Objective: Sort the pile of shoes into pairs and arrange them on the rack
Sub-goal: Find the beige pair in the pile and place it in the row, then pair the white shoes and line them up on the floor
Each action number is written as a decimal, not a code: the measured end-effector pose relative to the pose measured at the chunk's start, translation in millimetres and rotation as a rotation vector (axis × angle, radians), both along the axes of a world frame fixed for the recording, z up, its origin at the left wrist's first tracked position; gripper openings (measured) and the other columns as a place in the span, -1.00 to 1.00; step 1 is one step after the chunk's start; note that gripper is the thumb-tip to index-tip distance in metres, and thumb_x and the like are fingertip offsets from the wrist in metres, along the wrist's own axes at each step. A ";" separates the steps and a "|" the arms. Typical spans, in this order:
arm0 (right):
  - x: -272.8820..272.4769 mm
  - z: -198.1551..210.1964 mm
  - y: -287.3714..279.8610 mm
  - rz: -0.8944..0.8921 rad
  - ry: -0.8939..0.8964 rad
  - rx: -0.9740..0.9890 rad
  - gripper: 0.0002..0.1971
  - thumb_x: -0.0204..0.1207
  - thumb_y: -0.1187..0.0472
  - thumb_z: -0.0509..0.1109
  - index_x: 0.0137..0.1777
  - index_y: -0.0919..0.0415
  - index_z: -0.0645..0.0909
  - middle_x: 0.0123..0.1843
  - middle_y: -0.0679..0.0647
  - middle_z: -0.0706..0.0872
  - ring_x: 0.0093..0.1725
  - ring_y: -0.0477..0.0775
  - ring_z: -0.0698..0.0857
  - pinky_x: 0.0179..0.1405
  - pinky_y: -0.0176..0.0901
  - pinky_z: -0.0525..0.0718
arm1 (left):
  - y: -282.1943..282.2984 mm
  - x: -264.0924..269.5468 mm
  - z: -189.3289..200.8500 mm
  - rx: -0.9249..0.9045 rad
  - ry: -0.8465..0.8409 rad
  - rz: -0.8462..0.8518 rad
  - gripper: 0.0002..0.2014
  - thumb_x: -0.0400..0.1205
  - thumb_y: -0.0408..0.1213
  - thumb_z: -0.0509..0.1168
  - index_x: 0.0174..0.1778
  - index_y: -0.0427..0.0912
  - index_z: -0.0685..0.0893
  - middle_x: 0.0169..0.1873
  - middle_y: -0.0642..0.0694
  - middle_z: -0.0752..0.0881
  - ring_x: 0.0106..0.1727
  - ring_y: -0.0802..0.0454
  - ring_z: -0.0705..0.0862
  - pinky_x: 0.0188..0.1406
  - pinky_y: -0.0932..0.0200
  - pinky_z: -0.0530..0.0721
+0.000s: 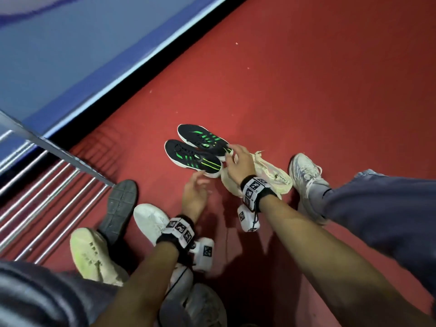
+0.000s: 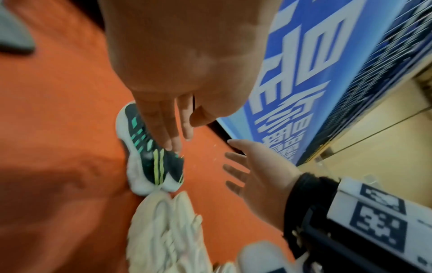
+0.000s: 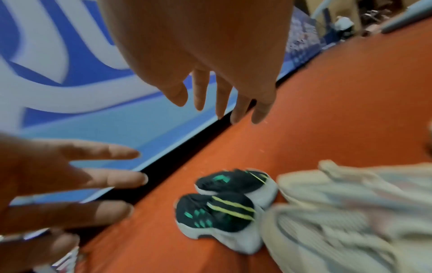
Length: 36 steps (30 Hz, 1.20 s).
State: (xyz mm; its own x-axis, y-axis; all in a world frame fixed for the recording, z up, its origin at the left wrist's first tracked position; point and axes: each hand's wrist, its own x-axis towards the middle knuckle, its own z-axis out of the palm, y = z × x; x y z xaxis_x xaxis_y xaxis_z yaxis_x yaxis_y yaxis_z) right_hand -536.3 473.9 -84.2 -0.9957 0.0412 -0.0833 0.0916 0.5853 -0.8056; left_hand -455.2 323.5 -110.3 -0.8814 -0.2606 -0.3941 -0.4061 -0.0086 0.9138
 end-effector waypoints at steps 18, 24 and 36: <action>119.8 245.0 -127.1 0.457 -0.035 0.138 -0.84 0.57 0.08 0.41 0.10 0.00 0.74 -0.29 -0.20 0.66 -0.31 -0.13 0.62 -0.16 -0.31 0.46 | -180.8 145.2 212.2 -0.284 0.341 0.236 -0.48 0.64 -0.51 0.21 0.51 -0.01 0.55 -0.07 -0.04 0.73 -0.13 -0.08 0.71 -0.04 -0.15 0.73; 133.9 214.5 -152.9 0.457 -0.087 0.223 -0.85 0.52 0.04 0.44 0.06 -0.04 0.74 -0.06 -0.04 0.79 0.03 0.06 0.77 0.11 -0.21 0.66 | -193.6 157.5 181.3 -0.355 0.262 0.210 -0.50 0.63 -0.46 0.22 0.47 0.04 0.57 -0.15 -0.02 0.74 -0.11 0.00 0.72 0.06 -0.19 0.74; 139.5 117.6 -203.1 0.592 -0.355 0.192 -0.77 0.56 0.20 0.44 0.16 0.27 0.71 0.13 0.18 0.78 0.15 0.17 0.71 0.18 -0.15 0.59 | -219.7 210.2 139.4 -0.659 -0.045 0.091 -0.53 0.56 -0.39 0.28 0.40 -0.01 0.65 0.00 -0.01 0.78 0.05 0.02 0.75 0.23 0.07 0.68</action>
State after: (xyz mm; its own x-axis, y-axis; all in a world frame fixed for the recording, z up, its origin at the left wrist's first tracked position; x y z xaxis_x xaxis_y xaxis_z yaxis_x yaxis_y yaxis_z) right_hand -396.8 270.8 33.4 -0.7698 -0.4511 -0.4515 -0.0481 0.7464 -0.6638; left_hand -245.0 103.8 29.1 -0.8309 -0.5322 -0.1626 -0.4679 0.5100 0.7218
